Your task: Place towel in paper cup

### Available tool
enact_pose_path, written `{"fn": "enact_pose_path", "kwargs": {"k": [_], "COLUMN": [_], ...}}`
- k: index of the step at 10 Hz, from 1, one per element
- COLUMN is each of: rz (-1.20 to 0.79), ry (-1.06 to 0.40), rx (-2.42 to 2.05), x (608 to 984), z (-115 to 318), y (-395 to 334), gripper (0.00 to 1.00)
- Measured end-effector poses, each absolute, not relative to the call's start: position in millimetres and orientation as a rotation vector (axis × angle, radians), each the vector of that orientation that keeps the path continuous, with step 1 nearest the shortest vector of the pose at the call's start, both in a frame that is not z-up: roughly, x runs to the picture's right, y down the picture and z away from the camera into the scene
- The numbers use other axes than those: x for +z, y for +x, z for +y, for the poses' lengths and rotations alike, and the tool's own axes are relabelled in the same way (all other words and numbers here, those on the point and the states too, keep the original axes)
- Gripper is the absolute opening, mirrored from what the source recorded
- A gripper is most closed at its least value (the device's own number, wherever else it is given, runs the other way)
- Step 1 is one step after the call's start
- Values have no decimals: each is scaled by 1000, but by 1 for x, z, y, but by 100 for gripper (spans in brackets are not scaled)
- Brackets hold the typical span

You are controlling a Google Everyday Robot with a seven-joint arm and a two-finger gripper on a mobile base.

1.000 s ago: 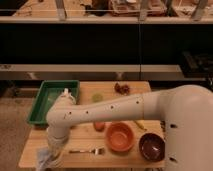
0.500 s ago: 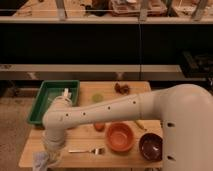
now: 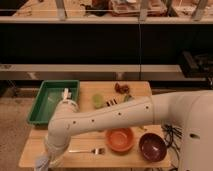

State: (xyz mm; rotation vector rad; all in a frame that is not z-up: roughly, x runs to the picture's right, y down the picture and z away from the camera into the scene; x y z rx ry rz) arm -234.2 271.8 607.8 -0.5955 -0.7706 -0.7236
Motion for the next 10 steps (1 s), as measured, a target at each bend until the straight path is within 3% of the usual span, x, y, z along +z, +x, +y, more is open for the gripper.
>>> {"fn": "enact_pose_path", "kwargs": {"k": [2,10], "rz": [-760,-753], "ry": [-594,-667], "rx": [-722,-665], "x": [609,620], "z": [273,264], "y": [-234,-242], "gripper": [80,80]}}
